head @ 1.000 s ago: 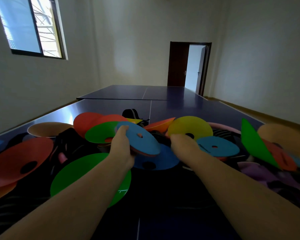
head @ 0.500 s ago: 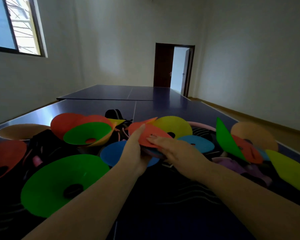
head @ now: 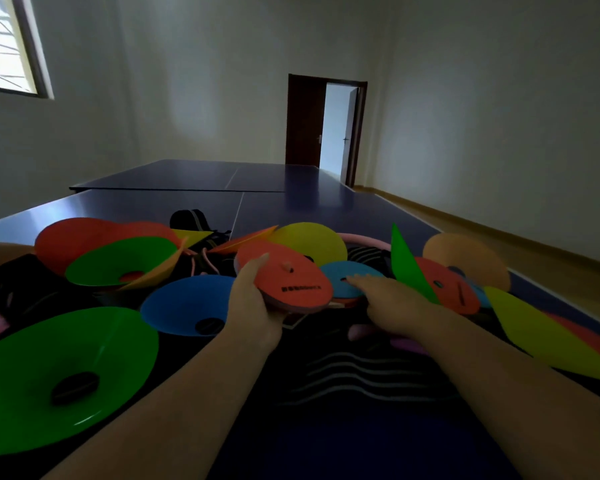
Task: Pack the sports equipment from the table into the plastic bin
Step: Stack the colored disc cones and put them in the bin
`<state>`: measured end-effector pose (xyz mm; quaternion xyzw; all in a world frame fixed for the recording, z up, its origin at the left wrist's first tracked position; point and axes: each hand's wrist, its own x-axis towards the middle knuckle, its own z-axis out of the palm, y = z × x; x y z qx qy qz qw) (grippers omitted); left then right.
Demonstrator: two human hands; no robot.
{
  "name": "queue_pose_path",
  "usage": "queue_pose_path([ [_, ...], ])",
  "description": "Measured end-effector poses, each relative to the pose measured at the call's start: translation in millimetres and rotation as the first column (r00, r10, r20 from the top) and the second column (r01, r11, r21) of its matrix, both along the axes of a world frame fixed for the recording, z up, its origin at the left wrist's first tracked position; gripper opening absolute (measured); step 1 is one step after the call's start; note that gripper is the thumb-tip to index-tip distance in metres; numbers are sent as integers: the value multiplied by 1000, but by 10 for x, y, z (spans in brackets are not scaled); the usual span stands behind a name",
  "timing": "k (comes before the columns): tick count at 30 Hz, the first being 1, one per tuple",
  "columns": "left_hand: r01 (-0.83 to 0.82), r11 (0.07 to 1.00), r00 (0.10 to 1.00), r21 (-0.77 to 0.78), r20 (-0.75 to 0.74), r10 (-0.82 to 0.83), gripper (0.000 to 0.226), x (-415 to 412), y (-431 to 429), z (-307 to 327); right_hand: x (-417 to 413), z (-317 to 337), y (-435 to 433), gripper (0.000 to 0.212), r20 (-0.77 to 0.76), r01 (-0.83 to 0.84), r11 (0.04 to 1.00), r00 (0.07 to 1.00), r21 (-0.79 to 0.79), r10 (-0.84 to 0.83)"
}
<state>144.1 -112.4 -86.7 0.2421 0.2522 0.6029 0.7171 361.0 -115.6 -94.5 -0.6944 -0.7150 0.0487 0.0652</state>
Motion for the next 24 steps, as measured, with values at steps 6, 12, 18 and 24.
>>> queue_pose_path([
  [6, -39, 999, 999, -20, -6, 39, 46, -10, 17, -45, 1, -20, 60, 35, 27, 33, 990, 999, 137, -38],
  [12, -67, 998, 996, -19, -67, 66, 40, -25, -5, -40, -64, 168, -15, 43, -217, 114, 849, 976, 515, 1],
  [18, 44, 998, 988, 46, -148, -37, 73, 40, -76, 5, -293, 262, -314, 77, -116, -123, 794, 965, 596, 236],
  [24, 172, 984, 984, 54, -58, -169, 68, 175, -209, 64, -242, 106, -599, 116, 232, -403, 802, 914, 440, 333],
])
